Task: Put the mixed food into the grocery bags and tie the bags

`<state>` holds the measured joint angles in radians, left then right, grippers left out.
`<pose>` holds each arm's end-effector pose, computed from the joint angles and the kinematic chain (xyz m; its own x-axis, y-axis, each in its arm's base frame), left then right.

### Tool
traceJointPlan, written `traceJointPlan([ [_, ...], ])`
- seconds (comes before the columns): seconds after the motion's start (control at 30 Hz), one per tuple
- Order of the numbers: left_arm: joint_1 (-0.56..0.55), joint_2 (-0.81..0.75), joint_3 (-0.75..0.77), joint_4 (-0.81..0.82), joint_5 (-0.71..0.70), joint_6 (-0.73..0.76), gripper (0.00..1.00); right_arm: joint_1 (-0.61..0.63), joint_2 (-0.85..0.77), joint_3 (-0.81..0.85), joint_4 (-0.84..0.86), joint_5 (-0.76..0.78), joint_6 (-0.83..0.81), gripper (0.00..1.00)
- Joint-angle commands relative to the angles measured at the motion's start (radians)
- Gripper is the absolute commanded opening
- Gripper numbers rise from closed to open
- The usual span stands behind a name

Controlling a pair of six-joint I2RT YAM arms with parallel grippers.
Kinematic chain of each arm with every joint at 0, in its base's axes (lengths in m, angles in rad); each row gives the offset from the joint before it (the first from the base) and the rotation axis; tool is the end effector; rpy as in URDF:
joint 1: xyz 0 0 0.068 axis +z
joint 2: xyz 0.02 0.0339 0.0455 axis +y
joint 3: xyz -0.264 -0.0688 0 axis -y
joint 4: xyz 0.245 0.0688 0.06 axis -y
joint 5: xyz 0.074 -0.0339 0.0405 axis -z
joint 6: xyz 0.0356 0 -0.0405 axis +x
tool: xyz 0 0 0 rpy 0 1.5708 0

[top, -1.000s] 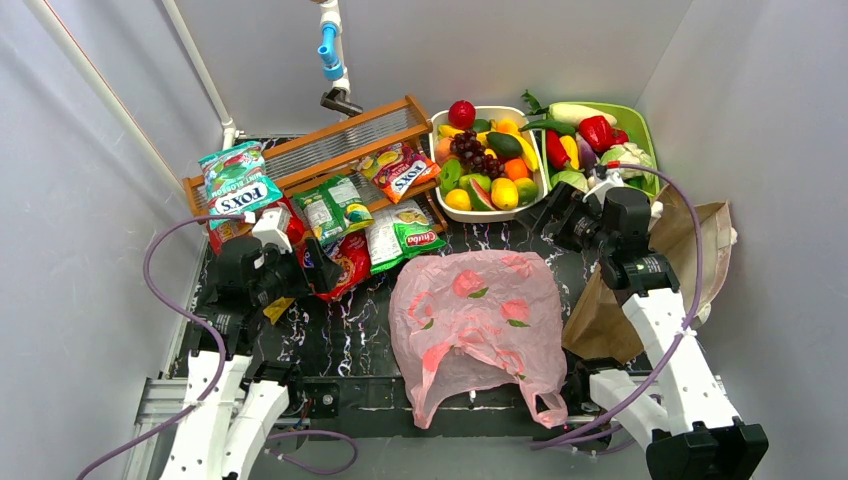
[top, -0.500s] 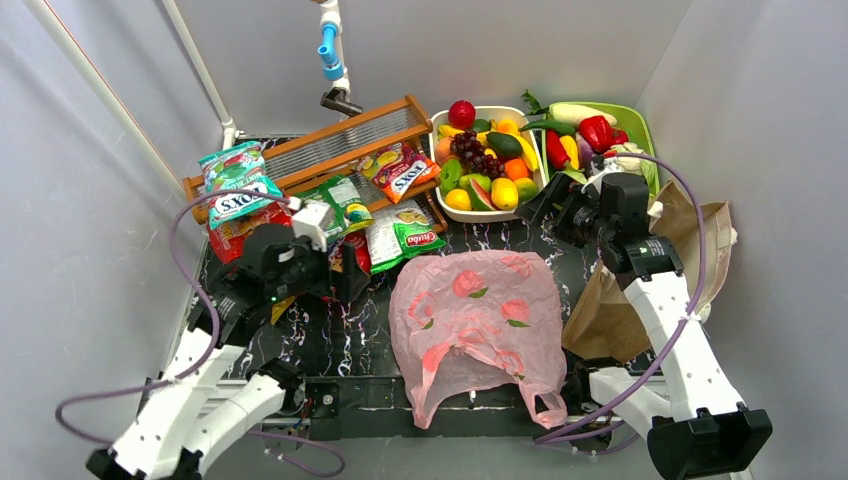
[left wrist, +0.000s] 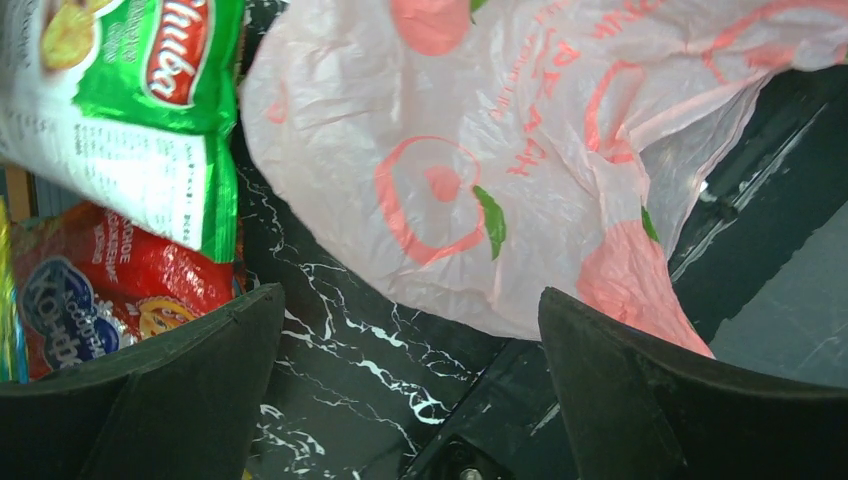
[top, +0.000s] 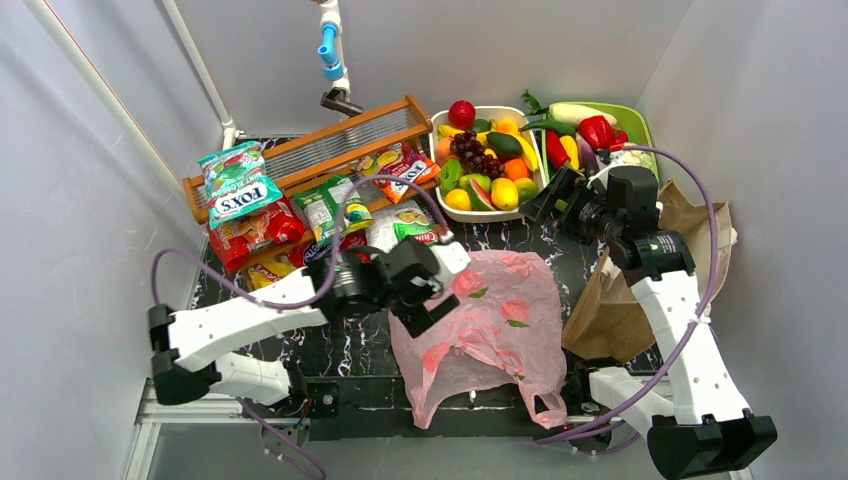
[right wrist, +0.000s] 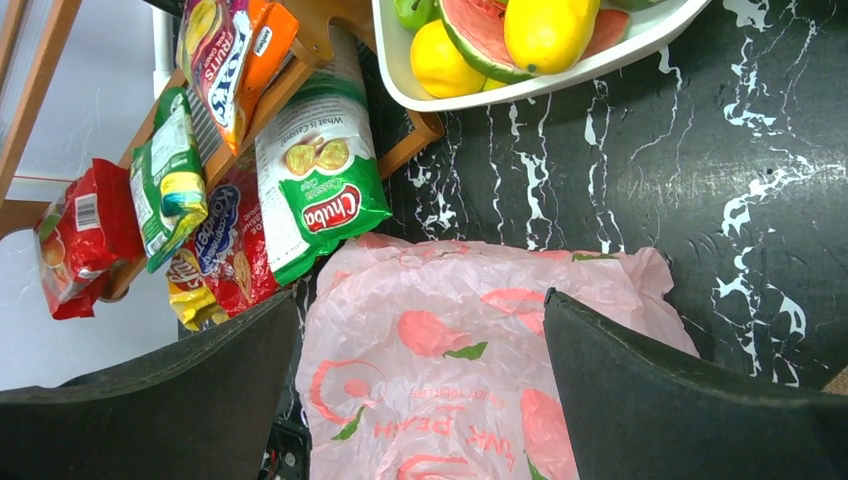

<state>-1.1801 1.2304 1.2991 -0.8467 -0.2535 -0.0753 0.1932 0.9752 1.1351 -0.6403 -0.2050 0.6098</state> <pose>0.1032 -0.2272 0.3629 -0.3288 0.6070 -0.7235 0.8046 0.5812 0.1219 0.1956 0.0457 0.3800 -0.5809 0.4577 -0.6731 -0.0396 0.8101 0.5850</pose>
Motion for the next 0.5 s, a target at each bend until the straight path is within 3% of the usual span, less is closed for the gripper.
traceJointPlan([
  [0.0, -0.104, 0.110, 0.073, -0.055, -0.098, 0.053, 0.98, 0.006, 0.001, 0.059, -0.026, 0.003, -0.020, 1.00],
  [0.47, -0.283, 0.409, 0.159, -0.047, -0.132, 0.142, 0.97, 0.006, -0.027, 0.066, -0.070, 0.016, -0.028, 1.00],
])
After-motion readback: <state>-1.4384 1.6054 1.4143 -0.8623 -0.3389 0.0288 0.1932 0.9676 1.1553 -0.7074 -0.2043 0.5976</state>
